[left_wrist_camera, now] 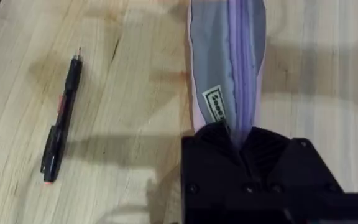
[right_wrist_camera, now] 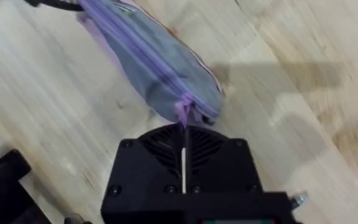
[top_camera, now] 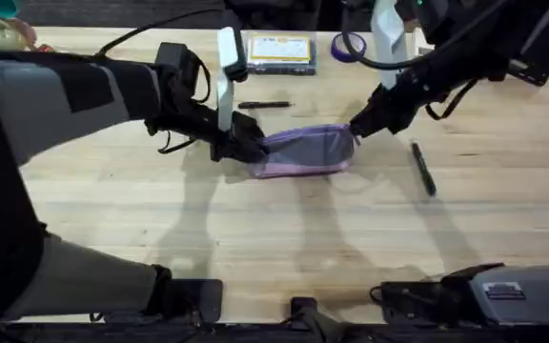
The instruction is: Unzip the bag, pick up the pens from the table one at a time and place them inside, then zip the bag closed.
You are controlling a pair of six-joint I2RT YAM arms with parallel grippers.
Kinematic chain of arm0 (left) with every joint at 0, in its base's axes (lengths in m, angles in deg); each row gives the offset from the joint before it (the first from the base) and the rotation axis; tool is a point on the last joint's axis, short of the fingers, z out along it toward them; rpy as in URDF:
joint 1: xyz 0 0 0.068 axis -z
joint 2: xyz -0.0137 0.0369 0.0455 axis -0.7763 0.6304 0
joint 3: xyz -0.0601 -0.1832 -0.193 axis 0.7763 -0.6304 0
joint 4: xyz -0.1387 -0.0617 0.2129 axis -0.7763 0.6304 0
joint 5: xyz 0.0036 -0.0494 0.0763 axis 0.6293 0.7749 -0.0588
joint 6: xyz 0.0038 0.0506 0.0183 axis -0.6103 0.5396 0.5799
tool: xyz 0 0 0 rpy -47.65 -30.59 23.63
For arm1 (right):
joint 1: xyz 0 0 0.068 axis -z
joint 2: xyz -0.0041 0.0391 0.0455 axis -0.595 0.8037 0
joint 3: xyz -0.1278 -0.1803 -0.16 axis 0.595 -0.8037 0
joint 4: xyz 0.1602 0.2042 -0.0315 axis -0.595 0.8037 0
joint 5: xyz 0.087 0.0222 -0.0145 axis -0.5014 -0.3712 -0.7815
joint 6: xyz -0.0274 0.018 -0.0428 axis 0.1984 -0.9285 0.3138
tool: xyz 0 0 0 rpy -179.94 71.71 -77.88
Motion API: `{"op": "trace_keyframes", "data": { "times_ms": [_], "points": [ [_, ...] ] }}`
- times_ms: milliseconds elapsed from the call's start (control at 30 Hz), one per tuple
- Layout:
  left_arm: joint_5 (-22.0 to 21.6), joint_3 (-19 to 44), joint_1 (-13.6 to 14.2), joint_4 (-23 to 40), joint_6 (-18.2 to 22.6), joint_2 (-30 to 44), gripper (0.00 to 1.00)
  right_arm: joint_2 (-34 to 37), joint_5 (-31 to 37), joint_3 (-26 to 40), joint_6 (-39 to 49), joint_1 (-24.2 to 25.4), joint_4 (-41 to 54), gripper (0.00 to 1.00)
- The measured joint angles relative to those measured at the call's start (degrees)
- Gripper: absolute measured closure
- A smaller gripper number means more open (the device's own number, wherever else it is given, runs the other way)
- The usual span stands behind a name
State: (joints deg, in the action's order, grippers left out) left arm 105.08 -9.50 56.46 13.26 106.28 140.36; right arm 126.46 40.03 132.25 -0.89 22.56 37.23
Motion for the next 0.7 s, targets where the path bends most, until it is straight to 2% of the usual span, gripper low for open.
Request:
{"op": "trace_keyframes", "data": {
  "times_ms": [167, 267, 300, 400, 567, 700],
  "points": [
    [0.01, 0.00, 0.00, 0.02, 0.00, 0.02, 0.958, -0.28, 0.00, 0.14, 0.00, -4.50, -1.63, 0.969],
    [-0.01, 0.00, -0.02, 0.02, 0.00, -0.01, 0.958, -0.28, 0.14, 0.14, -0.08, -8.02, -5.35, 0.968],
    [-0.05, 0.00, -0.17, 0.02, 0.00, 0.01, 0.958, -0.28, 0.74, 0.14, -0.97, -11.32, -9.60, 0.969],
    [-0.09, 0.00, -0.22, 0.02, 0.00, 0.02, 0.959, -0.05, 0.38, 0.14, -1.95, -14.50, -14.40, 0.969],
    [-0.05, 0.00, -0.32, 0.02, 0.00, 0.01, 0.959, 2.63, -3.41, 0.16, -4.08, -18.81, -21.83, 0.969],
    [-0.02, 0.00, -0.33, 0.02, 0.00, 0.00, 0.959, 5.20, -7.88, 0.18, -5.48, -21.76, -23.85, 0.969]
  ]
}}
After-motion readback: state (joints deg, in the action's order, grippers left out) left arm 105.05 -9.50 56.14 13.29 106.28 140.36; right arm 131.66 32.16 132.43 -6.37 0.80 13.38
